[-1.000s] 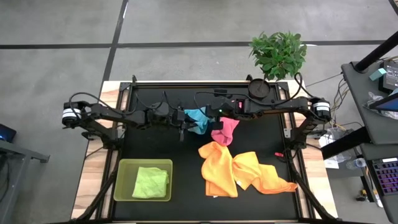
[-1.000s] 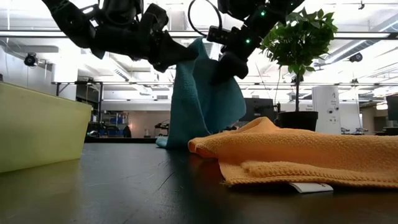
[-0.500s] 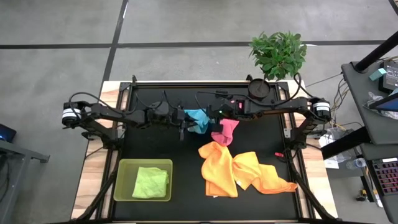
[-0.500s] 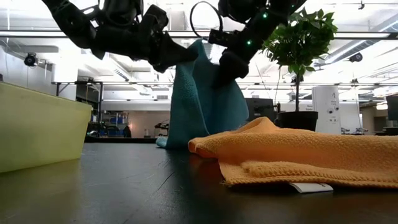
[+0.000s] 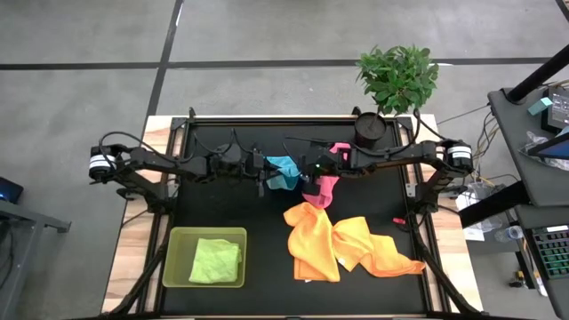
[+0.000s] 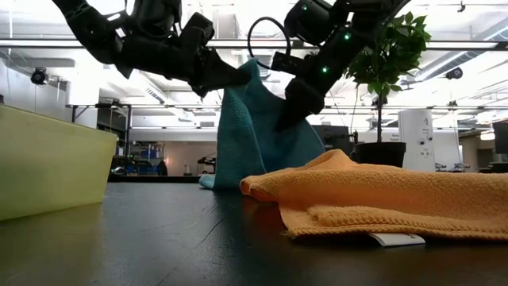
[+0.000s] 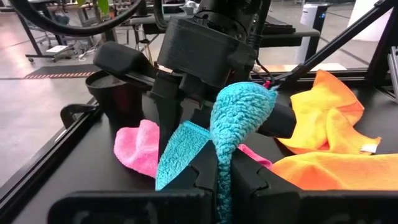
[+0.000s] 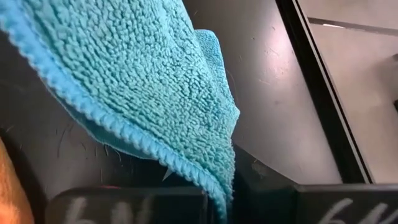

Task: Fold microfiber towels
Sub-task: Fold the blue microfiber towel

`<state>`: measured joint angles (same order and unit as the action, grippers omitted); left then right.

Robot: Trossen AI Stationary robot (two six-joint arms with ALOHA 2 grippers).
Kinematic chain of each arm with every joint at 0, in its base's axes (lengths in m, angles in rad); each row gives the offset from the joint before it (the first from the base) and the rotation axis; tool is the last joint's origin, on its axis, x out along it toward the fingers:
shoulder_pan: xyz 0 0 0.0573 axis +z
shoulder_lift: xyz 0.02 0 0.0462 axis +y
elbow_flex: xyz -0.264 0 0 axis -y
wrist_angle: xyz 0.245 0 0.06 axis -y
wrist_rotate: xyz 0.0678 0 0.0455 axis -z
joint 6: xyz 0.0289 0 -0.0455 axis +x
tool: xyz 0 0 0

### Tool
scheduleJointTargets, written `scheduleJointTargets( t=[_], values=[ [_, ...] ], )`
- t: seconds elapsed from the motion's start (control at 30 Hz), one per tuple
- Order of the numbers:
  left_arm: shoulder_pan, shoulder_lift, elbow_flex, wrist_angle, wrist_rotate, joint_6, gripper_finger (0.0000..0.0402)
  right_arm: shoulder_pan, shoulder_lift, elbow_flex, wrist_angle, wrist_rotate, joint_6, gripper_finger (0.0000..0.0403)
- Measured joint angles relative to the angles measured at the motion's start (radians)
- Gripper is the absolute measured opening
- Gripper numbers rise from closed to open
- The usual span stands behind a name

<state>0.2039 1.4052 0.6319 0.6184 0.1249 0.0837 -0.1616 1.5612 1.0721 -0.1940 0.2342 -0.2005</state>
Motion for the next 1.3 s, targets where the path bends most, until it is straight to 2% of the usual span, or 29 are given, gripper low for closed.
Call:
scheduleJointTargets(
  t=[0.53,0.6,0.7,0.83,1.13,1.3],
  values=[
    [0.000,0.000,0.000,0.001,-0.007,0.000,0.0000,0.000,0.004,-0.056,0.130,-0.007,0.000,0.0008],
    [0.000,-0.002,0.001,-0.022,-0.045,0.001,0.0000,0.000,0.004,-0.062,0.125,-0.031,-0.008,0.0008],
    [0.006,-0.085,0.006,-0.178,-0.130,0.010,0.0000,0.000,-0.002,-0.043,0.045,-0.043,-0.031,0.0008],
    [0.021,-0.243,0.031,-0.334,-0.140,0.056,0.0000,-0.002,-0.041,0.022,-0.015,-0.043,-0.055,0.0008],
    [0.048,-0.454,0.036,-0.428,-0.137,0.062,0.0000,-0.006,-0.052,0.178,-0.033,-0.051,-0.224,0.0008],
    [0.089,-0.527,0.053,-0.416,-0.061,0.076,0.0000,-0.029,-0.052,0.311,-0.049,-0.052,-0.369,0.0008]
  ],
)
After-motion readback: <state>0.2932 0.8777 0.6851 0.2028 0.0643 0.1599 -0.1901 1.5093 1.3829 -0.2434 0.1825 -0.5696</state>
